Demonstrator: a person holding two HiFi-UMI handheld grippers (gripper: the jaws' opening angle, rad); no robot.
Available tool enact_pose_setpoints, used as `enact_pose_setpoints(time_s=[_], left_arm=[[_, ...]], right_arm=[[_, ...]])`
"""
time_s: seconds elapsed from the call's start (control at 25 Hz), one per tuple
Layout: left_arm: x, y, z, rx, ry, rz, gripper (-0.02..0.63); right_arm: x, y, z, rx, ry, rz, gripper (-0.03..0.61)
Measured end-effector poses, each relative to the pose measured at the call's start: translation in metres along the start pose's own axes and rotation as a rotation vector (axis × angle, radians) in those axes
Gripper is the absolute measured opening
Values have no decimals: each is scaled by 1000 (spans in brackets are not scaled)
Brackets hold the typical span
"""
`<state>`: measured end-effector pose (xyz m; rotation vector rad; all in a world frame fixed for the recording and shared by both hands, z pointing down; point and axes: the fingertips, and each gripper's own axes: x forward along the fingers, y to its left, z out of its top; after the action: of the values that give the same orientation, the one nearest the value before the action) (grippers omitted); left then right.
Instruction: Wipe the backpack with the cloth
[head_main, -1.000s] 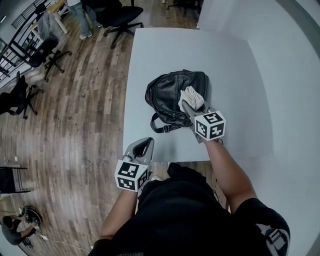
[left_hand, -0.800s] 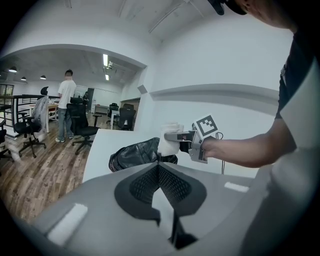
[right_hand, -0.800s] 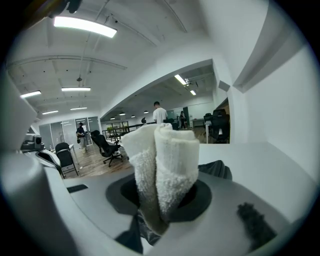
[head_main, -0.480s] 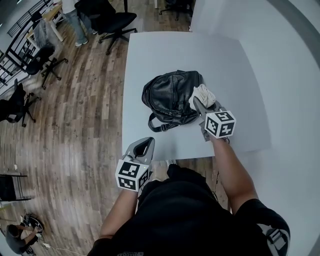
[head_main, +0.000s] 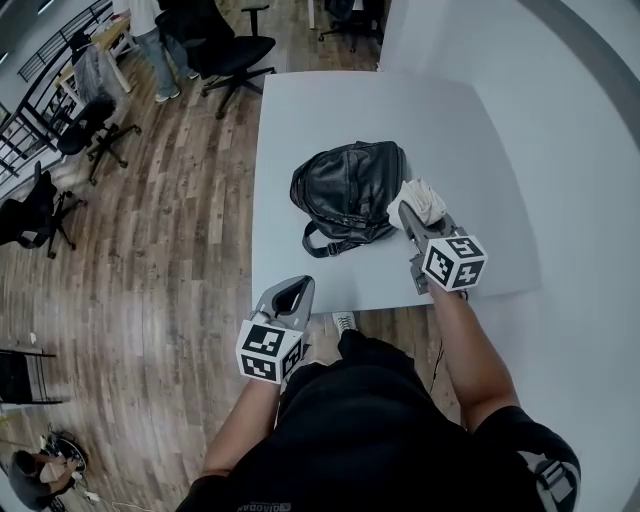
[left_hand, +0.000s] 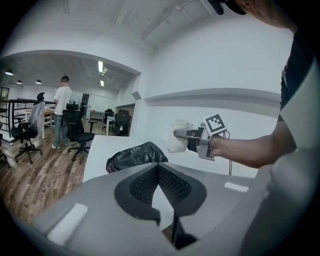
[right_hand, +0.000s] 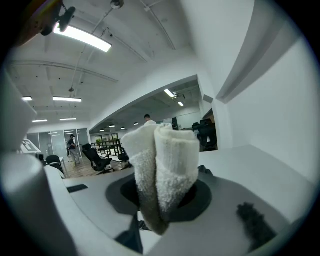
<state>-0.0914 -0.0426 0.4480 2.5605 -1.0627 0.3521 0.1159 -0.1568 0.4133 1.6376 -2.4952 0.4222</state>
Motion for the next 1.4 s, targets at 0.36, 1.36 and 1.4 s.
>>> enact_pose_setpoints(time_s=[0.36, 1.36, 1.4], left_arm=[[-49, -7, 5, -34, -46, 23, 6], [-42, -143, 22, -32, -108, 34, 6], [-41, -152, 22, -32, -113, 39, 6]], right_arm=[[-74, 72, -10, 65, -16, 77, 100], [-220, 64, -25, -2, -1, 205, 100], [-228, 60, -29, 4, 4, 212, 100]])
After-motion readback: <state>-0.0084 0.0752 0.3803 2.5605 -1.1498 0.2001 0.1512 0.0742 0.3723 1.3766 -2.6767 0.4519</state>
